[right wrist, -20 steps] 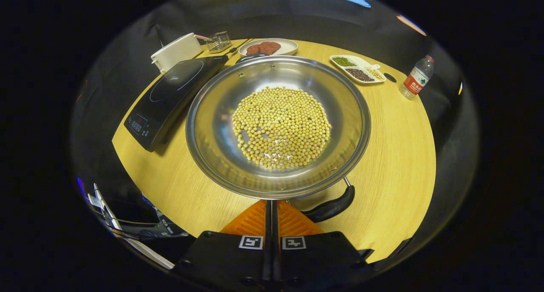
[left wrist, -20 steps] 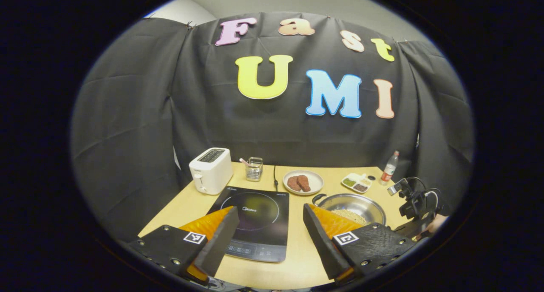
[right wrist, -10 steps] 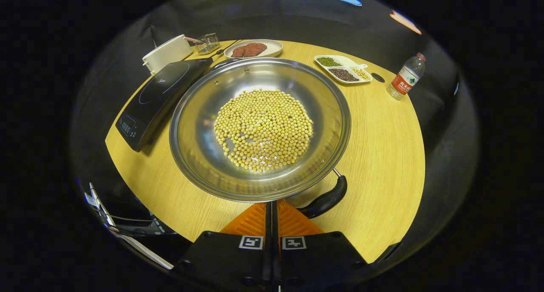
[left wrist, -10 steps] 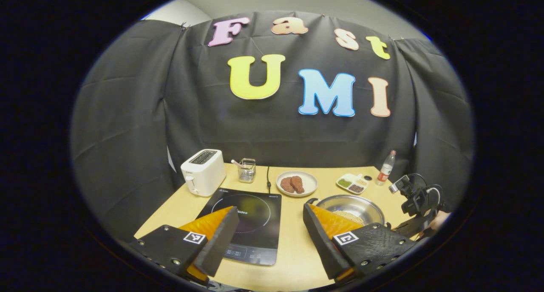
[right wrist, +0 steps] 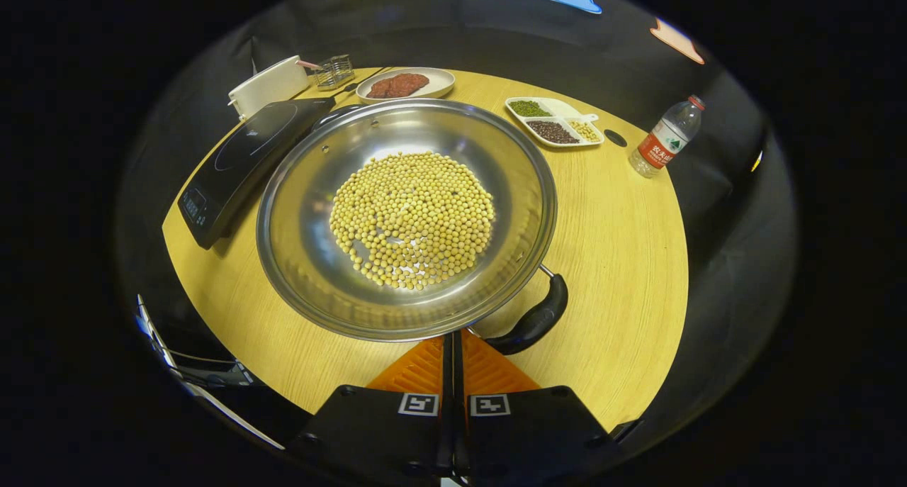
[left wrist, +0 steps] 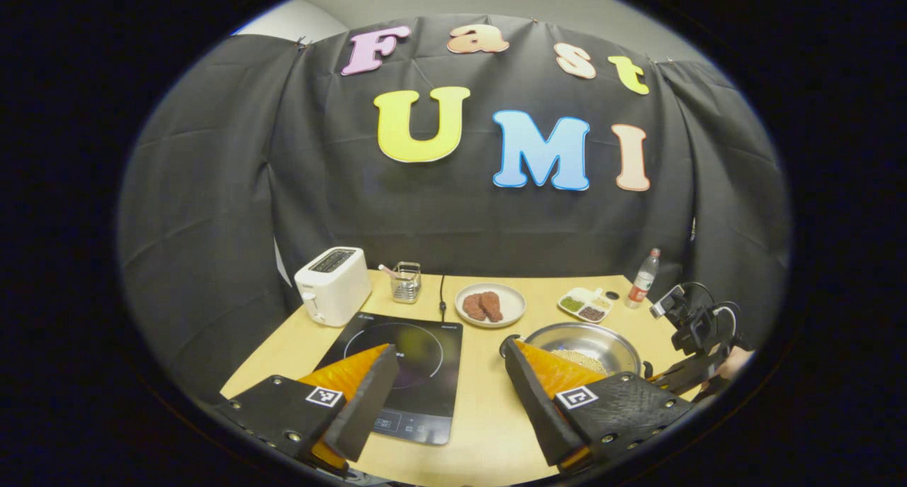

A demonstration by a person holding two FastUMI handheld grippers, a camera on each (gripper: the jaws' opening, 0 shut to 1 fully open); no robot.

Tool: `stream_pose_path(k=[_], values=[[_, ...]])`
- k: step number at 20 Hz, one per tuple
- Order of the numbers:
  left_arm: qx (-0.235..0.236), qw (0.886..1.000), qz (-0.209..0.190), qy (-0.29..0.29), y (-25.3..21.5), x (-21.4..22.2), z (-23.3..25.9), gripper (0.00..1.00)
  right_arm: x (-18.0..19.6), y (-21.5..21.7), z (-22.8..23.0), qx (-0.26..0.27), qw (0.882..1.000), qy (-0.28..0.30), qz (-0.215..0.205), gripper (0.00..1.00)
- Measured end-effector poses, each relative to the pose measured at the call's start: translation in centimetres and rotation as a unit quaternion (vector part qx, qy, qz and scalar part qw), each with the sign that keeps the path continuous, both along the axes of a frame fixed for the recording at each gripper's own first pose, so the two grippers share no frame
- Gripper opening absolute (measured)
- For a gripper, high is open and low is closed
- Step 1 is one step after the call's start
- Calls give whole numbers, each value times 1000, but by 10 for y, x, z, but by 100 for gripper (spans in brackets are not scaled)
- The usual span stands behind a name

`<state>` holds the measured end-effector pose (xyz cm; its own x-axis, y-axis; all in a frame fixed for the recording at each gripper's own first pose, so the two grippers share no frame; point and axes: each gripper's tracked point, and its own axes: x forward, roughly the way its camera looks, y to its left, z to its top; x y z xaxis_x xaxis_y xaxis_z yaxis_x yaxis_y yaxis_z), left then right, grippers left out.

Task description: First push the handle of the pot to place it horizontally, then grasp the pot with both hands and set it on the induction cooktop.

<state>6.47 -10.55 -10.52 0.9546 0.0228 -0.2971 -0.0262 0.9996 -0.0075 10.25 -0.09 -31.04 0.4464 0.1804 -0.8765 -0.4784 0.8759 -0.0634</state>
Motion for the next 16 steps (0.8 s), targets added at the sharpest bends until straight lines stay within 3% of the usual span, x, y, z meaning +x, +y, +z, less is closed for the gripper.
stream_pose_path(k=[2,9,10,16], values=[[-2,1000,0,2,-4,2,-1,89,7,-5,0,0,1000,-6,-6,1],[-2,1000,10,14,-10,12,-9,93,38,-22,8,27,998,-28,-48,2],[-2,1000,11,16,-10,14,-10,89,42,-23,9,31,998,-28,-52,2],[7,1000,19,17,-15,26,-9,93,65,-29,9,37,997,-42,-58,2]])
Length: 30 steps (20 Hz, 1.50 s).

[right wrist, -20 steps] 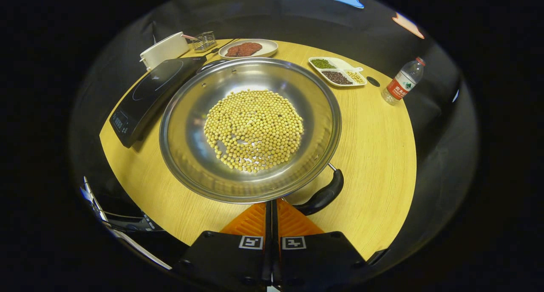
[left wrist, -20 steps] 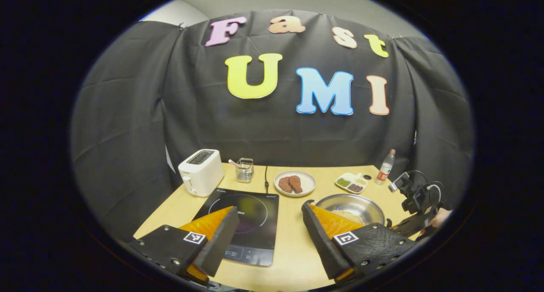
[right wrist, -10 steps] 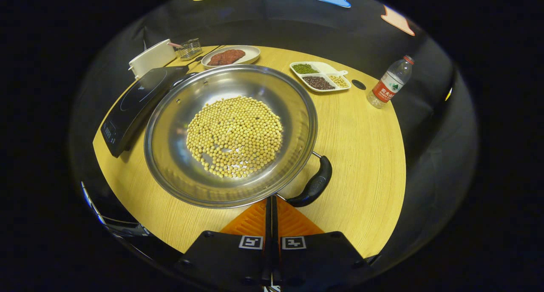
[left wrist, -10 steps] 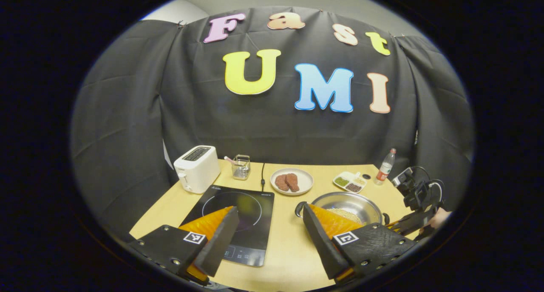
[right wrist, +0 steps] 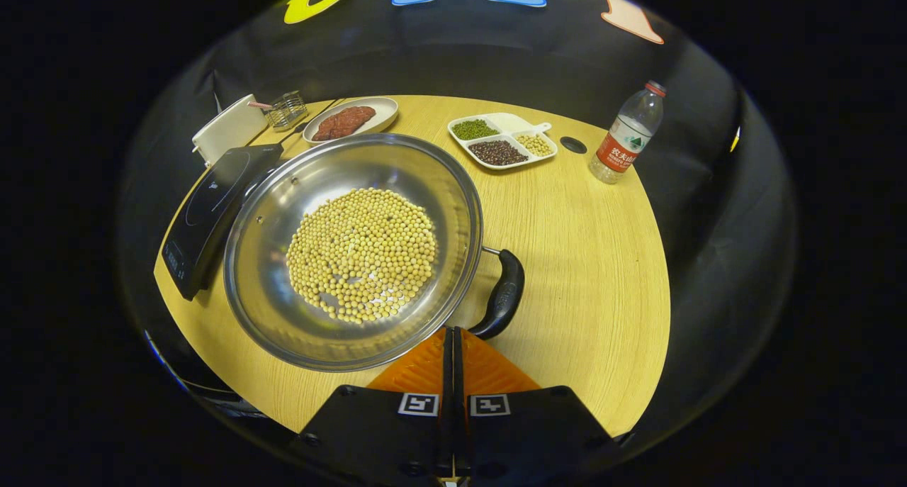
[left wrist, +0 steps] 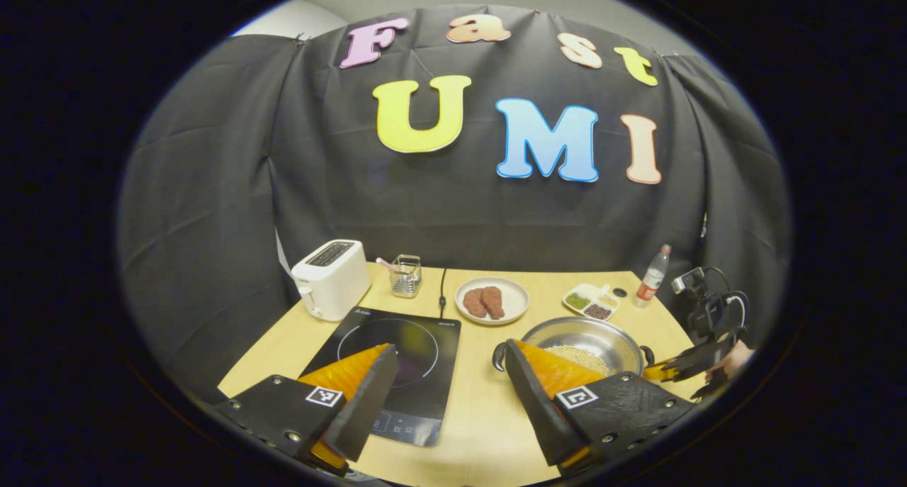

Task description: First push the handle of the pot to place it horizontally, then grasp the pot with both hands and set it on the induction cooktop.

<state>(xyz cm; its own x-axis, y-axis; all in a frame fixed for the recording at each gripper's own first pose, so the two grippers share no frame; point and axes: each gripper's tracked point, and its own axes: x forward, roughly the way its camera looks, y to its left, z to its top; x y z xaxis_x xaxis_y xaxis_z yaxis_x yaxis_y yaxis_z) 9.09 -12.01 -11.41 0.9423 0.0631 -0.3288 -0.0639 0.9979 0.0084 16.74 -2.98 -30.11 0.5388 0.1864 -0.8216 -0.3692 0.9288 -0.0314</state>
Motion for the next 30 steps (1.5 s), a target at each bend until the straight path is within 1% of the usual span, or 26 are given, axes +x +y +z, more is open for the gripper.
stream_pose_path(k=[1,2,3,4,5,9,10,11,12,13,14,15,17,18,19,20,21,22,24,25,26,27,30], values=[[3,1000,2,0,-1,2,1,93,4,-1,0,2,1000,-2,1,2],[5,1000,4,2,-3,3,1,89,8,-1,0,5,1000,-3,0,2],[7,1000,7,3,-4,5,0,89,10,-1,0,9,1000,-4,0,1],[8,1000,10,4,-5,7,0,89,13,-2,0,13,1000,-5,-1,2],[7,1000,11,5,-8,7,-1,93,15,-2,0,16,1000,-6,-2,2],[-1,1000,17,11,-15,12,-4,93,25,-3,1,32,999,-11,-10,2],[-4,1000,20,14,-15,14,-6,93,26,-3,4,40,999,-13,-14,2],[-8,1000,22,16,-17,14,-10,89,28,-4,8,49,998,-17,-19,2],[-12,999,24,20,-19,15,-13,89,30,-6,12,57,998,-23,-27,2],[-17,999,26,23,-20,17,-13,93,30,-8,19,70,997,-29,-34,2],[-21,999,26,26,-23,20,-15,89,31,-9,25,82,995,-33,-41,3],[-25,999,23,30,-27,25,-19,93,28,-11,32,97,994,-33,-44,4],[-34,999,13,39,-38,36,-27,93,27,-12,44,124,991,-34,-39,25],[-36,998,2,43,-45,42,-29,93,30,-13,50,135,989,-38,-39,52],[-38,998,-6,47,-50,50,-32,93,31,-14,56,150,987,-40,-39,60],[-41,998,-12,53,-55,58,-37,93,32,-14,60,163,985,-41,-40,82],[-47,997,-18,58,-62,67,-45,93,36,-16,64,173,983,-44,-46,96],[-55,996,-24,67,-68,75,-57,93,41,-17,65,180,981,-47,-56,98],[-68,993,-38,86,-79,91,-79,94,51,-19,63,188,978,-49,-75,98],[-74,991,-44,99,-83,100,-93,93,55,-19,58,188,978,-45,-83,92],[-81,989,-48,110,-85,109,-105,90,61,-19,53,187,977,-43,-89,92],[-87,987,-48,123,-83,116,-117,94,68,-20,49,184,977,-42,-95,98],[-97,980,-62,160,-85,135,-158,94,80,-17,37,186,976,-32,-108,98]])
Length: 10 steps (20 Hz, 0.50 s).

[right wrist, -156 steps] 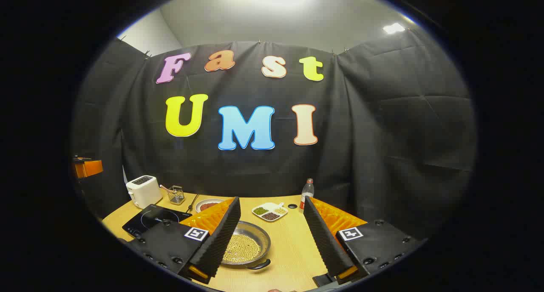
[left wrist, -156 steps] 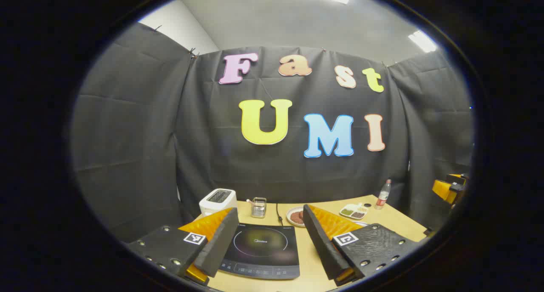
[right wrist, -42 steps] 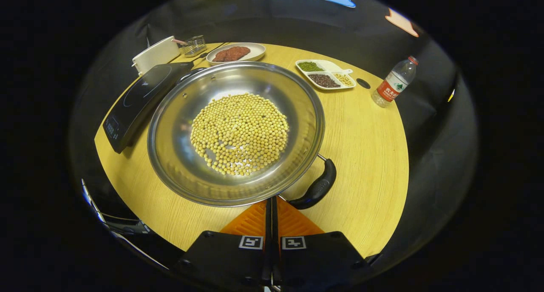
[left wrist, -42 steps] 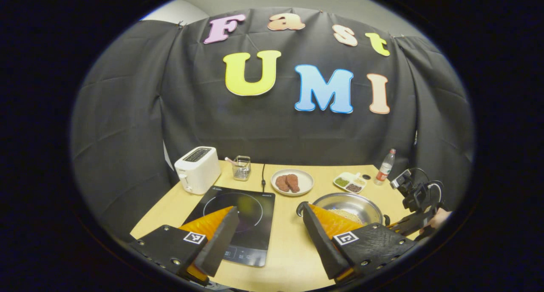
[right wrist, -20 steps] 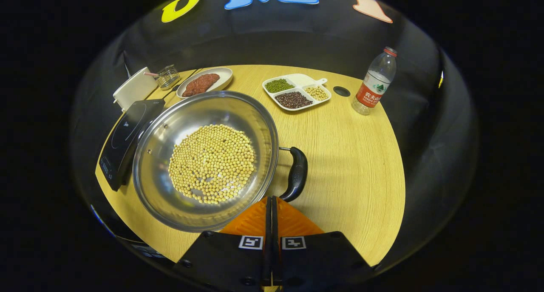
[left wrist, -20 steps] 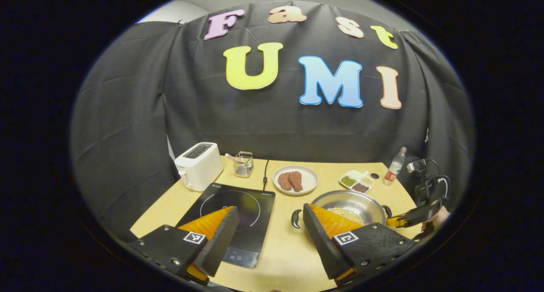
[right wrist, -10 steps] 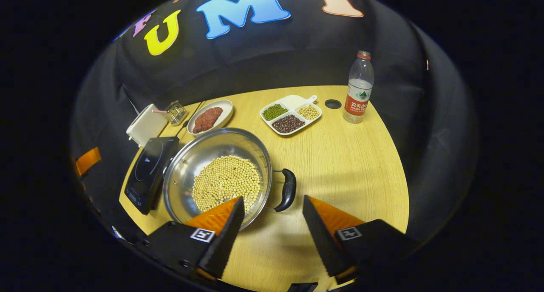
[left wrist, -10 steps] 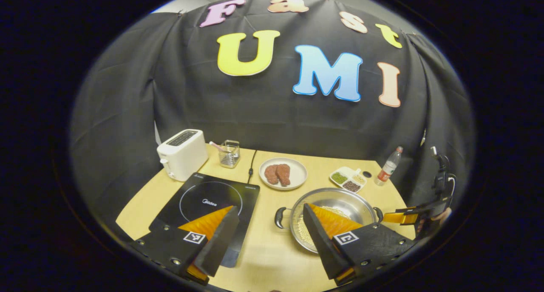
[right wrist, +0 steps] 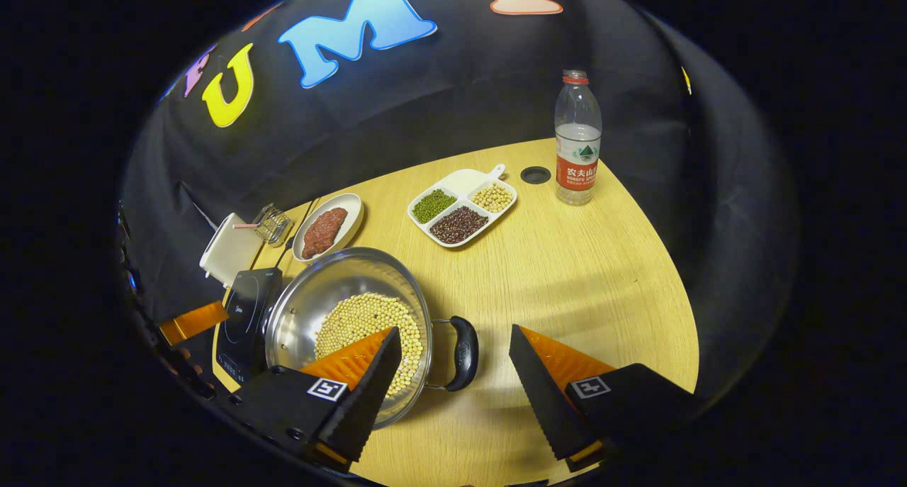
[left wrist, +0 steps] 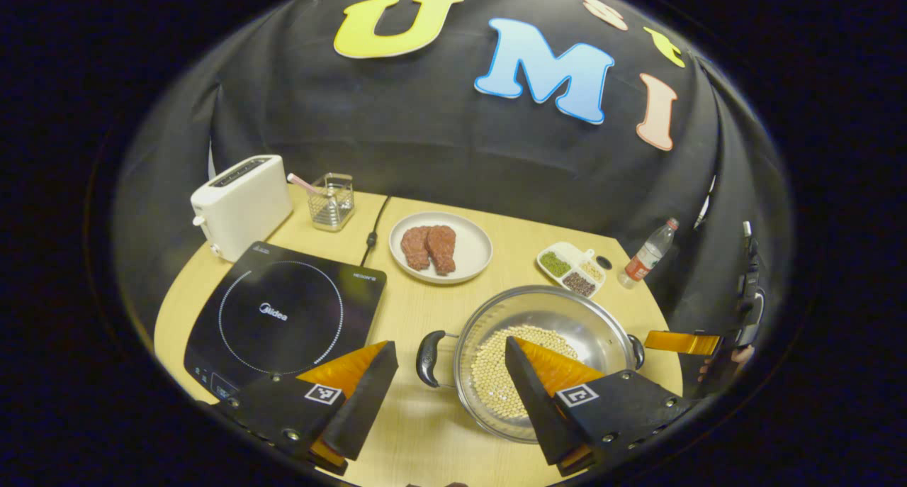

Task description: First push the handle of the pot to place it horizontally, then grasp the pot with both hands and set it on the induction cooktop.

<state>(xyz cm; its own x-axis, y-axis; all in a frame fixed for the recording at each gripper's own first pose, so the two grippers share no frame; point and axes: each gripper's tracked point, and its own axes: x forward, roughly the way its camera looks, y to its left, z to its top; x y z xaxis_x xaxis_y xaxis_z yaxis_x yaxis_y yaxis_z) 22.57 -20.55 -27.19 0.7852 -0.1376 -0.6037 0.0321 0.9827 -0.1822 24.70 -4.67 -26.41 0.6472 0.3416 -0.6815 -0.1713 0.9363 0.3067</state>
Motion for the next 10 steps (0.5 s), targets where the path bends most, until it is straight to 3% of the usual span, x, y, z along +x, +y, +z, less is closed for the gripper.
stream_pose_path(k=[4,5,6,10], values=[[1,999,-31,45,4,19,-49,94,5,12,-19,13,1000,25,-7,98],[-4,998,-43,52,0,20,-56,90,5,15,-24,11,1000,28,-5,98],[-1,997,-51,59,0,23,-64,94,4,18,-29,7,999,31,-3,98],[-28,993,-80,81,-15,30,-86,94,-4,26,-49,-1,999,49,-8,98]])
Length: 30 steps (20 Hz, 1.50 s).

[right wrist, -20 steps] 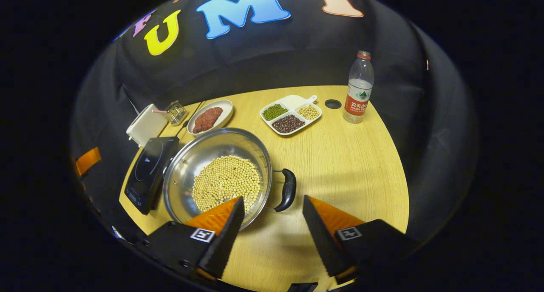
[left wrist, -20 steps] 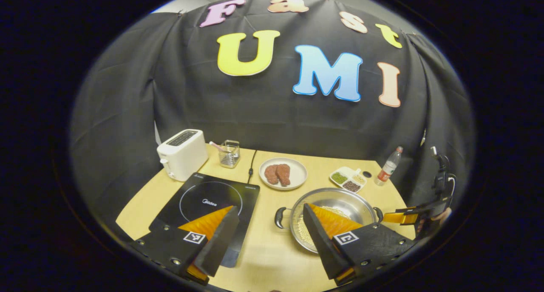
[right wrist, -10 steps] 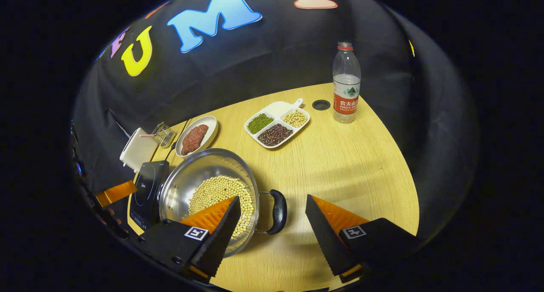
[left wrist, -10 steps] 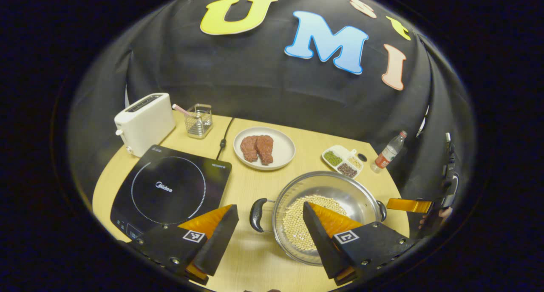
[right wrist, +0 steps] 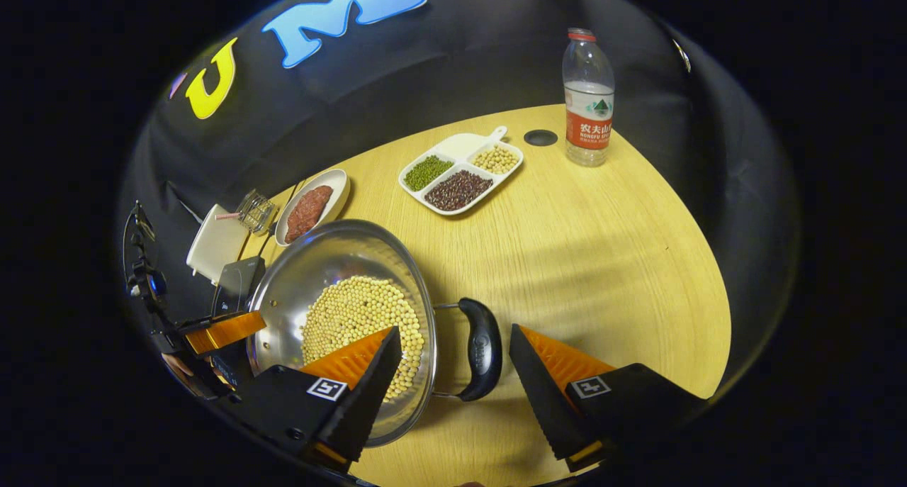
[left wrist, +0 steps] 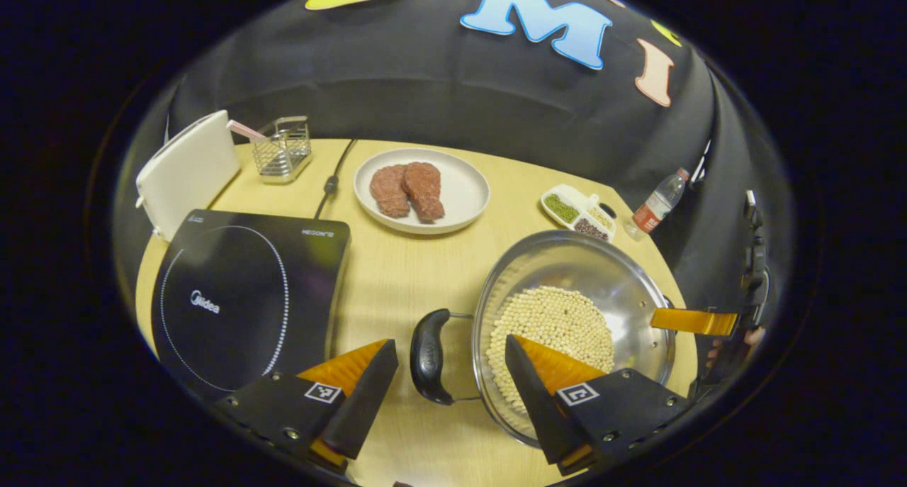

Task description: First push the handle of the pot to place it horizontally, then grasp the pot with both hands and set it on the induction cooktop.

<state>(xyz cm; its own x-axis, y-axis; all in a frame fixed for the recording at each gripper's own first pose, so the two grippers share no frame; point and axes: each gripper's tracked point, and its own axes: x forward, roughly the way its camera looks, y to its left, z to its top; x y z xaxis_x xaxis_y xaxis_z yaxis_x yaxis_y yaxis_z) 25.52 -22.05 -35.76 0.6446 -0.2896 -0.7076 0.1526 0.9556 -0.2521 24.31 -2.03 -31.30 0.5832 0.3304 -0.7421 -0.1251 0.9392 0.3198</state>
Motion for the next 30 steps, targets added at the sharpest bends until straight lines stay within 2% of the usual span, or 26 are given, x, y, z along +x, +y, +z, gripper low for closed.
stream_pose_path(k=[4,6,7,9,11,12,13,14,15,18,20,21,22,23,26,27,28,29,30], values=[[1,1000,-23,11,-4,7,-15,93,-2,8,-13,22,999,12,-30,98],[0,1000,-23,13,-5,12,-20,76,4,10,-14,27,999,6,-41,98],[-4,999,-26,17,-7,12,-24,71,5,11,-12,29,999,-1,-43,98],[0,999,-28,21,-5,13,-28,71,12,13,-14,29,998,-11,-46,93],[-15,999,-24,21,-4,16,-28,62,14,9,-19,15,999,-12,-50,79],[-22,999,-24,29,-4,15,-30,59,16,3,-21,5,998,-12,-55,81],[-28,999,-22,31,-6,14,-30,59,16,5,-23,7,998,-13,-56,69],[-31,999,-22,33,-6,14,-32,62,15,4,-20,10,999,-11,-52,61],[-32,999,-23,31,-5,15,-31,57,16,4,-22,9,999,-11,-49,60],[-23,999,-17,39,-6,16,-33,53,13,3,-23,3,999,-7,-42,57],[-19,999,-20,40,-5,17,-32,52,9,4,-21,6,999,-3,-38,50],[-18,999,-20,44,-5,14,-33,51,9,4,-22,9,999,-1,-37,53],[-18,998,-19,49,-5,11,-33,50,6,4,-23,5,999,-1,-36,45],[-19,998,-19,53,-4,7,-32,46,3,3,-21,1,999,-3,-37,49],[-30,998,-18,61,-3,-8,-28,51,-15,0,-10,-4,999,-6,-39,45],[-31,998,-20,60,-2,-14,-24,46,-21,0,-6,-5,999,-6,-41,48],[-31,998,-23,57,-1,-19,-18,50,-29,0,-1,-6,999,-5,-41,45],[-31,998,-26,56,0,-26,-13,50,-36,-1,3,-6,999,-6,-43,48],[-31,997,-26,61,2,-34,-9,54,-45,-1,7,-7,999,-2,-44,45]])
